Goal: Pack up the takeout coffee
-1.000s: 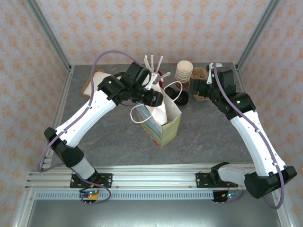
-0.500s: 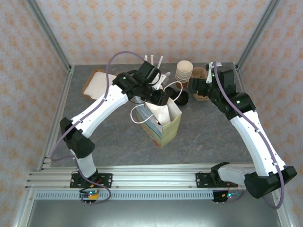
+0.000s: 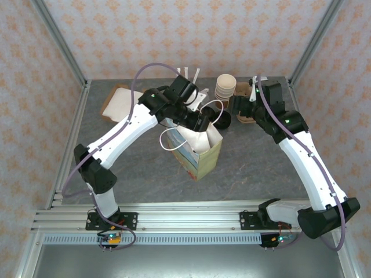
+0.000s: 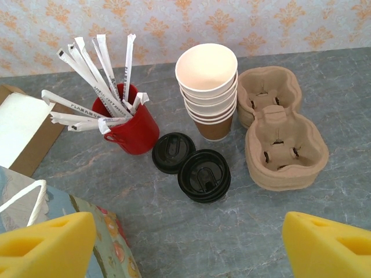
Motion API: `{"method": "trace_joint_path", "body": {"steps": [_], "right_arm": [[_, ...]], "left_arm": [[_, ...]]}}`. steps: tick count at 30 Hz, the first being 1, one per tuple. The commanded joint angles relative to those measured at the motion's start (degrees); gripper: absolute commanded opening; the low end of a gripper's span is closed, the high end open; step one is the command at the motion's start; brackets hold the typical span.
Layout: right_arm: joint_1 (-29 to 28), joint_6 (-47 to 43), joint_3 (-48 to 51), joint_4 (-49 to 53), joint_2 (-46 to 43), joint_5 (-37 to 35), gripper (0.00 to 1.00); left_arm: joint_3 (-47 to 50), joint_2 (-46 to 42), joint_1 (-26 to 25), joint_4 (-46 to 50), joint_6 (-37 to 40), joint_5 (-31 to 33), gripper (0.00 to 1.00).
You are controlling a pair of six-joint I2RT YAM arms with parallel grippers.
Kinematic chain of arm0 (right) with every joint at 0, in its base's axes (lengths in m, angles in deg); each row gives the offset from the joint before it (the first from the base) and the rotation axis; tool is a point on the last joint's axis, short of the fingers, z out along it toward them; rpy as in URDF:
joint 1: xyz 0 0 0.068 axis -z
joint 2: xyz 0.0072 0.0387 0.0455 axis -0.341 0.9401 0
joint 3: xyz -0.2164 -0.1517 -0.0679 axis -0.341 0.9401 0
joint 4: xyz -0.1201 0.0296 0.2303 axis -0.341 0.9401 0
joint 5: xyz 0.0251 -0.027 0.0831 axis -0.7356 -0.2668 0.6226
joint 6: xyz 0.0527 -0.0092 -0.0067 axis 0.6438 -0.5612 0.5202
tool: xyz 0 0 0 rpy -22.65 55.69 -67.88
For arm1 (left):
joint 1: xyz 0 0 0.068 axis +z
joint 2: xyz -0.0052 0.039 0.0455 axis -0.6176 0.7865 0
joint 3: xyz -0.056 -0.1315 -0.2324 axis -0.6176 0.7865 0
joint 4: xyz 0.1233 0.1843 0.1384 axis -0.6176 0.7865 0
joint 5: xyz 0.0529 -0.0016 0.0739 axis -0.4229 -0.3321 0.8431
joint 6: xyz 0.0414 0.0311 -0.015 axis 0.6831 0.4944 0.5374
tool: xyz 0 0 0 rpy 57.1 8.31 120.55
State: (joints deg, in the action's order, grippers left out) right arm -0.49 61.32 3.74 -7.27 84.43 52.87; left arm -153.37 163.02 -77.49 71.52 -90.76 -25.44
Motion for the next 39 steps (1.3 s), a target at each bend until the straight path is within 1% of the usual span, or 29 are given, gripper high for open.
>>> {"method": "trace_joint_path", "body": {"steps": [1, 4, 6, 8, 10, 12, 13, 15, 17, 20, 23, 28, 30, 34, 37, 39], "right_arm": [[0.21, 0.37, -0.33, -0.91, -1.07, -0.48, 0.84], [0.17, 0.52, 0.45, -2.00, -1.41, -1.85, 0.84], [0.21, 0.61, 1.00, -2.92, -1.42, -3.05, 0.84], [0.19, 0.82, 1.70, -4.01, -3.41, -4.89, 0.85], [0.15, 0.87, 3.25, -5.76, -4.38, -7.06, 0.85], [0.17, 1.17, 4.39, -6.93, -4.98, -7.74, 0.85], [0.13, 1.37, 4.77, -7.25, -5.11, -7.36, 0.85], [0.18, 1.54, 4.89, -7.44, -4.99, -6.25, 0.85], [0.20, 1.95, 4.68, -7.46, -4.51, -5.40, 0.85], [0.18, 2.40, 4.26, -7.20, -3.86, -4.31, 0.85], [0.14, 2.70, 4.32, -6.84, -3.62, -3.40, 0.85], [0.14, 2.18, 4.02, -5.91, -3.82, -3.92, 0.85], [0.15, 2.09, 4.01, -5.76, -3.89, -3.92, 0.85], [0.16, 1.71, 4.25, -5.42, -4.00, -4.27, 0.85], [0.13, 1.67, 4.66, -5.64, -3.92, -4.14, 0.85], [0.14, 1.70, 4.69, -5.61, -3.79, -3.88, 0.85]], "left_arm": [[-1.81, -7.23, 0.06, -2.76, 2.81, 1.99, 0.51], [1.18, -11.42, 0.96, -6.39, 2.98, 6.54, 0.54], [4.18, -14.46, 1.92, -9.74, 2.47, 8.40, 0.55], [8.00, -18.17, 2.86, -13.84, 1.77, 11.11, 0.57], [13.17, -22.48, 4.18, -18.43, 0.59, 15.93, 0.63], [18.16, -26.20, 5.68, -23.16, -0.78, 19.04, 0.66], [20.16, -27.53, 6.40, -25.35, -1.45, 18.87, 0.66], [20.96, -27.51, 6.58, -26.51, -1.13, 15.80, 0.65], [17.92, -24.13, 6.47, -23.40, -1.39, 12.78, 0.60], [12.21, -17.65, 5.91, -17.68, 0.08, 12.13, 0.54], [8.54, -12.66, 5.87, -15.08, 1.13, 11.02, 0.53], [4.62, -7.28, 5.78, -14.12, 1.20, 8.05, 0.51], [3.38, -5.58, 5.69, -12.95, 1.22, 7.11, 0.45], [3.61, -4.05, 5.26, -11.86, 0.95, 4.76, 0.30], [5.27, -4.04, 4.69, -11.85, 1.04, 3.63, 0.23], [6.26, -3.81, 4.40, -11.35, 1.20, 3.49, 0.22]]}}
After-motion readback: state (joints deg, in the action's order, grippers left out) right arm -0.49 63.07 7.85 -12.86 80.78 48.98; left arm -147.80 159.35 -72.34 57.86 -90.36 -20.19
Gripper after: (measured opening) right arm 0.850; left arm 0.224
